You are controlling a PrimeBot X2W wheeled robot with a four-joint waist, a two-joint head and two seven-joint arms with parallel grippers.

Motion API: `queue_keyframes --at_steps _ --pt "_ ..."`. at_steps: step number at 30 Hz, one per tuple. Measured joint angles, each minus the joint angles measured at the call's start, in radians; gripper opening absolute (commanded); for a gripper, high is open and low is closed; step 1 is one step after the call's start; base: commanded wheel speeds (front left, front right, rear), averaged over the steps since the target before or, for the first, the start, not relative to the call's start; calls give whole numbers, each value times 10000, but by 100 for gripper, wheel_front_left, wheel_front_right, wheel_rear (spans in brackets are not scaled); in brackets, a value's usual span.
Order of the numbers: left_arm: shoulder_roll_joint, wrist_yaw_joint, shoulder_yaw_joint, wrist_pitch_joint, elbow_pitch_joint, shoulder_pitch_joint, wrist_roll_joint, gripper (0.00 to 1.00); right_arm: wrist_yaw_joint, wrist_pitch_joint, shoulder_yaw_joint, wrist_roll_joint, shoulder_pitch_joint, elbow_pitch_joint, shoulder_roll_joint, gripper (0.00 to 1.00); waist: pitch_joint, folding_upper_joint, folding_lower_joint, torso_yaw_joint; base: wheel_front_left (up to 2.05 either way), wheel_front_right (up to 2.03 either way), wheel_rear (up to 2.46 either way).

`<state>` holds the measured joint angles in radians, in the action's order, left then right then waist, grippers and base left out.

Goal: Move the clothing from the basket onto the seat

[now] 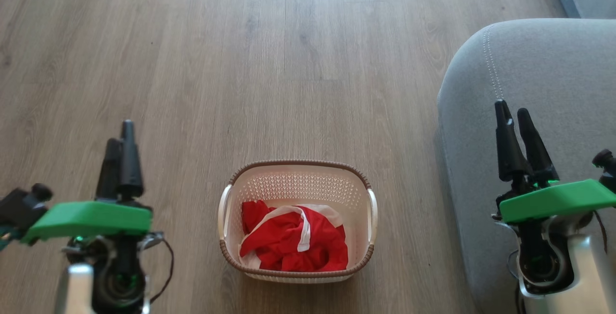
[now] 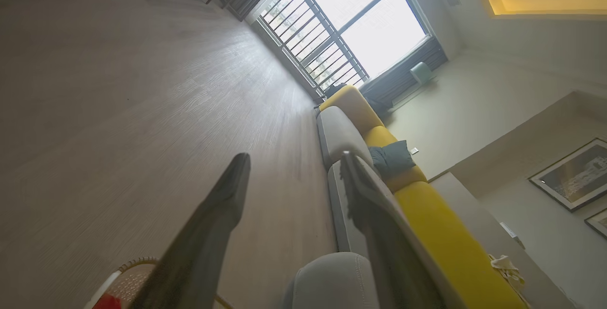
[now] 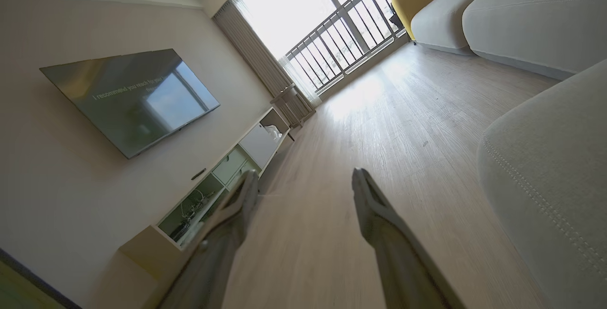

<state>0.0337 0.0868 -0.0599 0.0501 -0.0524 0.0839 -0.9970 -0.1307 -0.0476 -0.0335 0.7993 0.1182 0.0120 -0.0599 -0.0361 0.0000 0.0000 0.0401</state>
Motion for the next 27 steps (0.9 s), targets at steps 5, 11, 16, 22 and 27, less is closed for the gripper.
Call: queue_keyframes --at_steps 5,11,16,22,27 --pt "8 769 920 142 -278 2 1419 100 0 -161 161 -840 53 -226 -56 100 3 0 0 37 0 0 0" --pt "491 1806 2426 360 -65 4 3137 100 0 -336 336 -1801 152 -270 -73 100 61 0 0 38 0 0 0" --pt "995 2788 3540 485 550 18 3645 100 0 -506 504 -2351 138 -142 -77 100 122 0 0 16 0 0 0" --pt "1323 3469 4314 642 995 255 4042 100 0 -688 953 -3049 112 203 -144 100 157 0 0 -8 0 0 0" --pt "1388 4067 4661 771 922 385 4617 100 0 -817 1139 -3488 97 391 -217 100 148 0 0 -28 0 0 0"
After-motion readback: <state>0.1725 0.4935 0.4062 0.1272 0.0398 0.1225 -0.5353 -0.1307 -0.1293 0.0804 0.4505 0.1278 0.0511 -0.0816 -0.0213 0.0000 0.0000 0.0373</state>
